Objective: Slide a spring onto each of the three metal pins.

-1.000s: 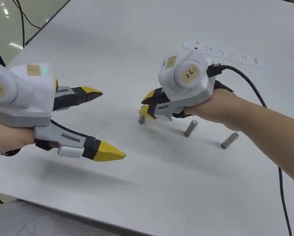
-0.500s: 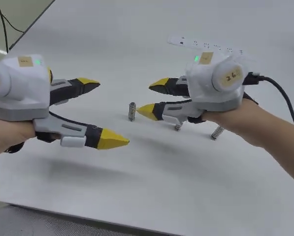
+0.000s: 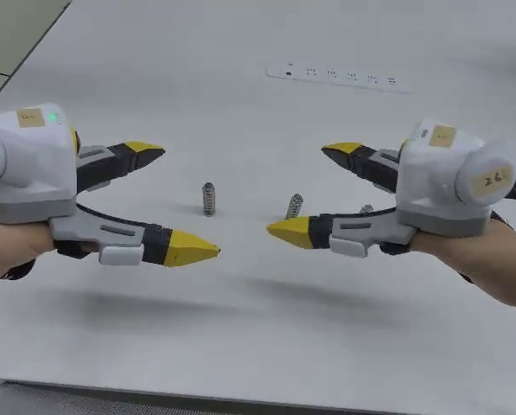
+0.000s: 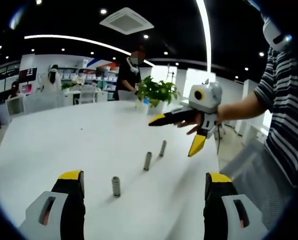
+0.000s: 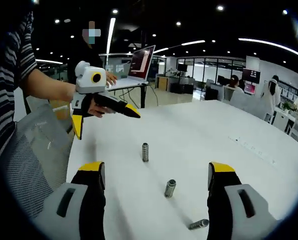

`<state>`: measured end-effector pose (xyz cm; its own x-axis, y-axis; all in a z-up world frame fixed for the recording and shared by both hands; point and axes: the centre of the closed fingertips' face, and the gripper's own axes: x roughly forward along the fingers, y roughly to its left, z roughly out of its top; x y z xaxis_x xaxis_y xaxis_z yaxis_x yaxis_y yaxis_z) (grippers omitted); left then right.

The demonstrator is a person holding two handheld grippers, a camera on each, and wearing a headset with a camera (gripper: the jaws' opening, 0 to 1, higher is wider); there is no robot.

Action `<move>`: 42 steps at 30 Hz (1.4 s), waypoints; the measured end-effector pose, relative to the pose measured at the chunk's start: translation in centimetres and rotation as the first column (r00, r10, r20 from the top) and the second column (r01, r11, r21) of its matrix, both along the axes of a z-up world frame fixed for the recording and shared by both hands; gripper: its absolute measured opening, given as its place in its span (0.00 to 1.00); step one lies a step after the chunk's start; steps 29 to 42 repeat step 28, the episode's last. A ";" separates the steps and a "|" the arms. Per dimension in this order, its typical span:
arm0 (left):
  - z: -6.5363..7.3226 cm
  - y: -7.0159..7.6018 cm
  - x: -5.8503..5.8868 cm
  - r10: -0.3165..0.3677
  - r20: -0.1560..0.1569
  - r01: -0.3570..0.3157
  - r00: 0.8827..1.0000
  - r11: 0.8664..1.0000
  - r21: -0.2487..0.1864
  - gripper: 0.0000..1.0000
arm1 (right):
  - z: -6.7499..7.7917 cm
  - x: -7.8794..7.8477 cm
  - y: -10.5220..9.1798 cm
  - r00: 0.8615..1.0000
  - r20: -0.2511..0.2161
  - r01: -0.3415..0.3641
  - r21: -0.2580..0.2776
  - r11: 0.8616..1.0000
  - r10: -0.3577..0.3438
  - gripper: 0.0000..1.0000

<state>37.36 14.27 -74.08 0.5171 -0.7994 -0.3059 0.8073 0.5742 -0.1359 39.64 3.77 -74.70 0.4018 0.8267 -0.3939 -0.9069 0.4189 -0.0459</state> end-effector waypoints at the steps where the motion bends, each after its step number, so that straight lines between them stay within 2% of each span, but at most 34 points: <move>1: 0.0 0.0 0.0 0.000 0.002 0.000 1.000 1.000 0.002 0.98 | -0.1 -0.1 -0.5 1.000 -0.001 0.013 0.001 1.000 -0.013 0.86; 5: 0.0 0.2 -0.1 0.000 0.006 0.000 1.000 1.000 0.007 0.98 | -0.4 -0.4 -2.9 0.997 -0.006 0.079 0.030 0.996 -0.079 0.93; 8: 0.0 0.2 -0.3 -0.004 0.002 0.004 1.000 1.000 0.012 0.98 | -1.2 -0.9 -5.1 0.991 -0.028 0.133 0.046 0.990 -0.132 0.99; 10: 0.0 0.4 -0.3 0.000 0.015 0.000 1.000 1.000 0.028 0.98 | -1.7 -1.3 -6.6 0.985 -0.045 0.169 0.043 0.985 -0.167 0.99; 14: 0.4 1.2 -0.1 0.042 0.027 -0.043 0.999 0.999 0.011 0.98 | -2.1 -1.7 -8.9 0.972 -0.064 0.229 0.058 0.972 -0.225 0.99; 17: 0.2 1.7 -0.4 0.055 0.023 -0.055 0.998 0.998 0.022 0.98 | -1.9 -1.7 -10.2 0.966 -0.053 0.254 0.053 0.966 -0.252 0.99; 22: 0.1 2.2 -0.4 0.077 0.018 -0.077 0.997 0.997 0.029 0.98 | -1.2 -1.3 -10.2 0.964 -0.044 0.266 0.061 0.962 -0.264 0.99; 27: 0.1 2.4 -0.5 0.099 0.015 -0.100 0.995 0.995 0.016 0.98 | -1.1 -1.2 -9.7 0.965 -0.038 0.260 0.064 0.963 -0.258 0.99; 42: 0.0 2.4 -0.6 0.101 0.013 -0.101 0.995 0.995 0.018 0.98 | -1.1 -1.2 -9.6 0.965 -0.041 0.260 0.068 0.963 -0.257 0.99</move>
